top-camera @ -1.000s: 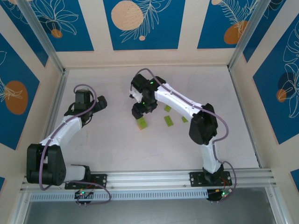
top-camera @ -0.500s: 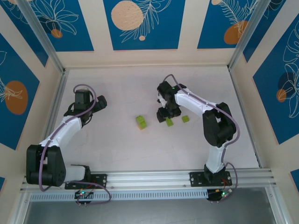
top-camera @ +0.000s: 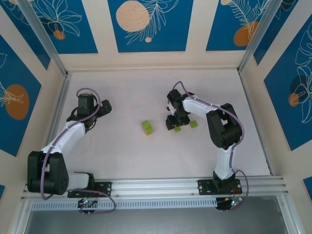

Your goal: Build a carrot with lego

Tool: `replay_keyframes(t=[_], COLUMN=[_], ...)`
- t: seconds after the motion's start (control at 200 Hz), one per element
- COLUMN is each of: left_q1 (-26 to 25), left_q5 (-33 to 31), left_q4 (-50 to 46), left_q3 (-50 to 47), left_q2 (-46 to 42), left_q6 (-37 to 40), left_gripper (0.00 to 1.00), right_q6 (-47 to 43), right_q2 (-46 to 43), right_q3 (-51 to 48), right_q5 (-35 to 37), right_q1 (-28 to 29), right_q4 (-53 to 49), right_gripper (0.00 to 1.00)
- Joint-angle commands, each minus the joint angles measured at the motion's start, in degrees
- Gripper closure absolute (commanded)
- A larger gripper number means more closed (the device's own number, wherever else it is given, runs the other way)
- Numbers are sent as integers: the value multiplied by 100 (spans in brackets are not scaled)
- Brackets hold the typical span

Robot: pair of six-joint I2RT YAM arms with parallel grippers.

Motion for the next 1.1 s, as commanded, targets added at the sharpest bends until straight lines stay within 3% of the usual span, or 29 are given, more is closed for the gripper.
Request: replay_keyframes(t=[0.0,0.68,1.095], left_q1=[28,30,37], left_q5=[80,97,114], left_q4=[11,43,47], left_q3=[158,122,122], left_q2=[3,30,54], left_q6=[77,58,48], left_gripper=[2,2,2], right_q6=[-58,-210,-229], right_q2=[147,444,353], right_q3=[199,437,379], right_q5=[-238,-216,-336], right_q1=[-63,-81,-98], right_q4=[43,-60,-93], right_gripper=[41,51,65])
